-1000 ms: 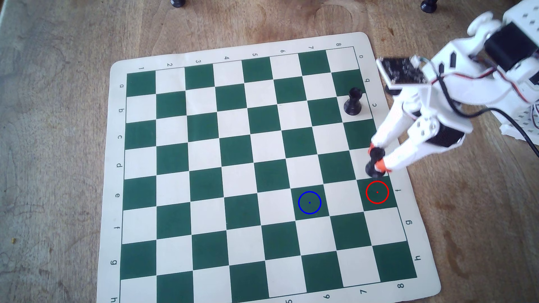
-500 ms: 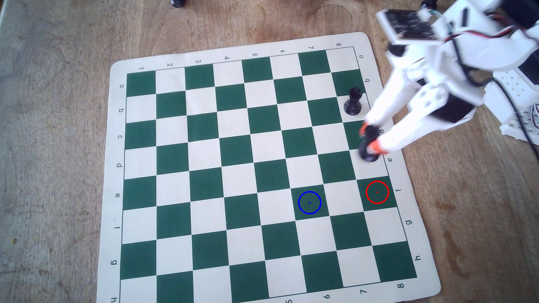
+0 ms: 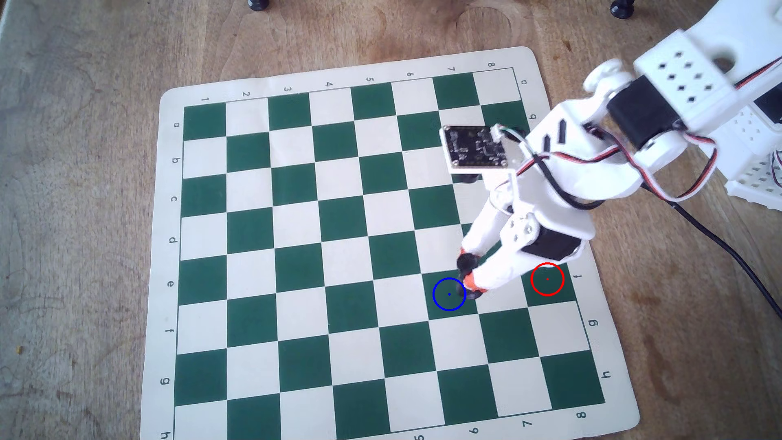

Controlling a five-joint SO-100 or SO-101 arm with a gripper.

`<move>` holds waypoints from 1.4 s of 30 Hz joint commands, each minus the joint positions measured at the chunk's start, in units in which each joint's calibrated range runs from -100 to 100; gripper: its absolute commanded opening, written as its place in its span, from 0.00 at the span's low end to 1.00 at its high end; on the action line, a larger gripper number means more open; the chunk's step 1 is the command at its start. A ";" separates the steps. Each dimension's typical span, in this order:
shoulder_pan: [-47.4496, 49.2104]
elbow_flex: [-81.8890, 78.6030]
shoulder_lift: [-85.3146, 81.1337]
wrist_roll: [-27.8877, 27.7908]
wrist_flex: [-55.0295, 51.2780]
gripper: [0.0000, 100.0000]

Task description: Move the chess piece from red to blue

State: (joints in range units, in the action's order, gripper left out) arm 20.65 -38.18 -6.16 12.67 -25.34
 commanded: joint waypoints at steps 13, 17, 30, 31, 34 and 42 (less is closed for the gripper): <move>-1.60 3.19 5.05 0.44 7.48 0.00; -1.60 3.28 6.07 0.63 8.63 0.00; -2.15 2.46 6.92 1.47 10.60 0.20; -2.07 2.37 6.84 1.47 10.60 0.21; -2.07 2.19 6.84 1.47 10.60 0.21; -2.07 1.92 6.67 1.32 10.60 0.18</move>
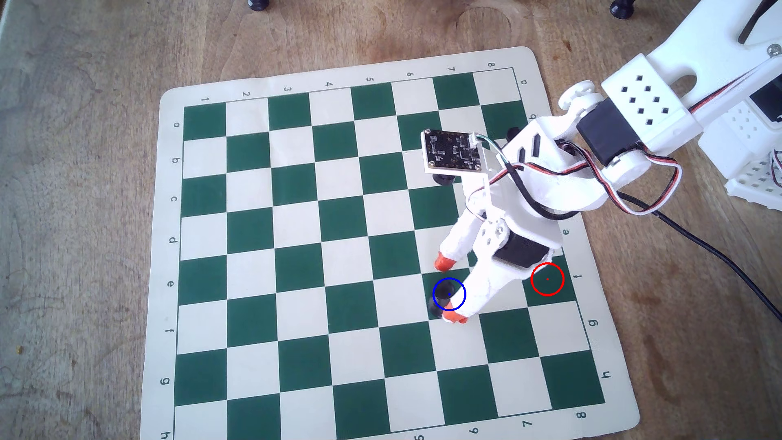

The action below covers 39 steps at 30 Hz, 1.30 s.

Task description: Move the chess piece from red to blue

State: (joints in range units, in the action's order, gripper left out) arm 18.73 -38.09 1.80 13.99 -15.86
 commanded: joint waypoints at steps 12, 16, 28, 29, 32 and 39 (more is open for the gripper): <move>1.88 -8.14 -23.96 -0.15 -7.98 0.27; 5.87 -15.22 -42.63 -1.81 -21.49 0.13; 5.48 -39.15 -76.25 -4.49 -26.90 0.00; 5.48 -40.24 -77.10 -4.49 -26.40 0.00; 4.54 -45.86 -83.72 -4.49 -24.36 0.00; 3.36 -53.93 -99.00 -5.18 -9.53 0.00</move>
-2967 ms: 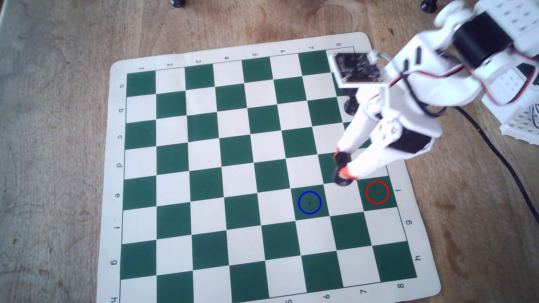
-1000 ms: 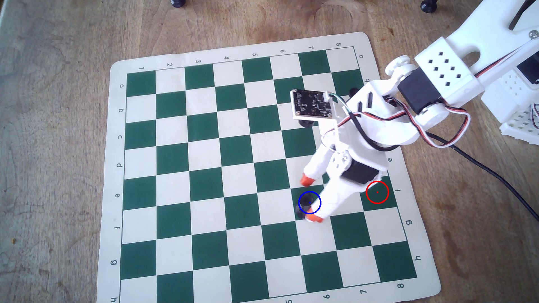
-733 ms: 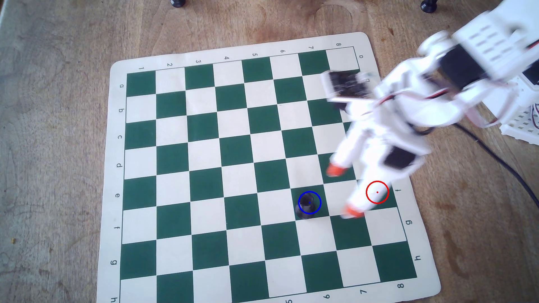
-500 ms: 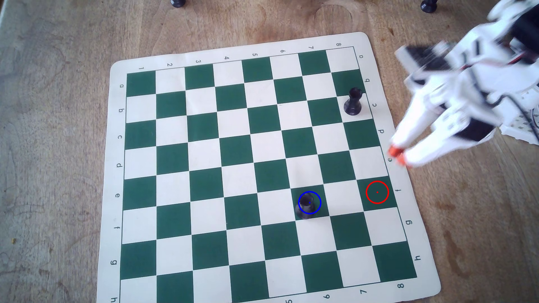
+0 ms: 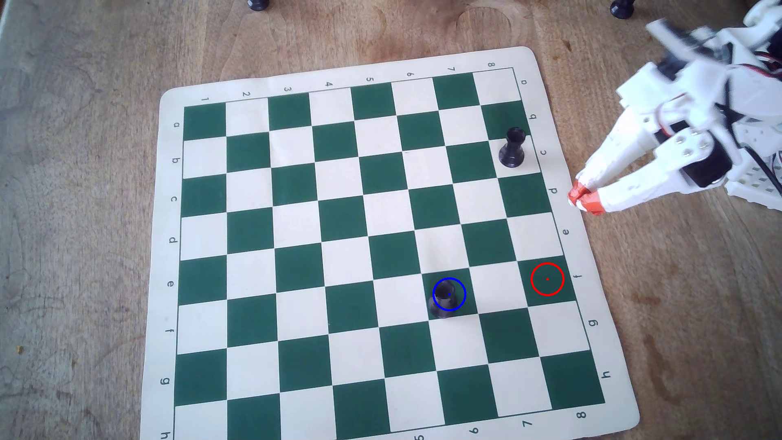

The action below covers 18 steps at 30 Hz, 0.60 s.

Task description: Move the chess piece from red to blue

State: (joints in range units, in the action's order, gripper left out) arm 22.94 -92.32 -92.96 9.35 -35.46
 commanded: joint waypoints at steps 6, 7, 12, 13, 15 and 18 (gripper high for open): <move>-9.13 -7.59 -2.96 -4.10 47.42 0.00; -10.85 -7.59 -2.88 -3.37 50.45 0.00; -17.66 -7.59 -2.79 -2.83 77.15 0.00; -17.97 -7.59 -2.79 -2.98 80.75 0.00; -18.20 -7.59 -2.79 -4.74 91.40 0.00; -19.61 -7.68 -2.79 -4.74 101.22 0.00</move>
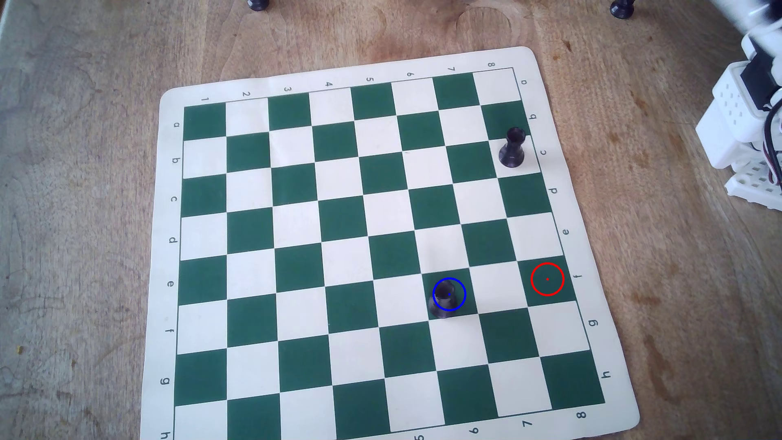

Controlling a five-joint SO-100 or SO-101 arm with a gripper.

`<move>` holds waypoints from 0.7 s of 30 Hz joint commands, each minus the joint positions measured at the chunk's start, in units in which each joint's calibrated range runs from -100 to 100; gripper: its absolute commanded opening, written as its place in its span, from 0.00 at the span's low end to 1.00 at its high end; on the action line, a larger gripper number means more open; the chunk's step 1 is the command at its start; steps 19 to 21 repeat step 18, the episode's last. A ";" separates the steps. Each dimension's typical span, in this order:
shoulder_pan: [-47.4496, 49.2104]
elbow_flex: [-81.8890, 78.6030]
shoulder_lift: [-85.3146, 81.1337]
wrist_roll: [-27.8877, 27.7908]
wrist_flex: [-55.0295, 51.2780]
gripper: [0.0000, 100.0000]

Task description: Move the chess piece from red to blue

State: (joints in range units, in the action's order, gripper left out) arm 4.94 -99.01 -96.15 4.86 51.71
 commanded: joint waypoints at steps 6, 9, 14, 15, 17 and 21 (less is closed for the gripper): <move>-2.32 -0.99 0.39 -1.17 29.29 0.00; -2.01 -0.99 0.39 -1.17 35.10 0.00; -1.93 -0.99 0.39 -1.17 41.49 0.00; -2.24 -0.99 0.39 -1.17 42.23 0.00; -2.48 -0.99 0.39 -1.56 44.03 0.00; -2.48 -0.99 0.39 -2.15 45.91 0.00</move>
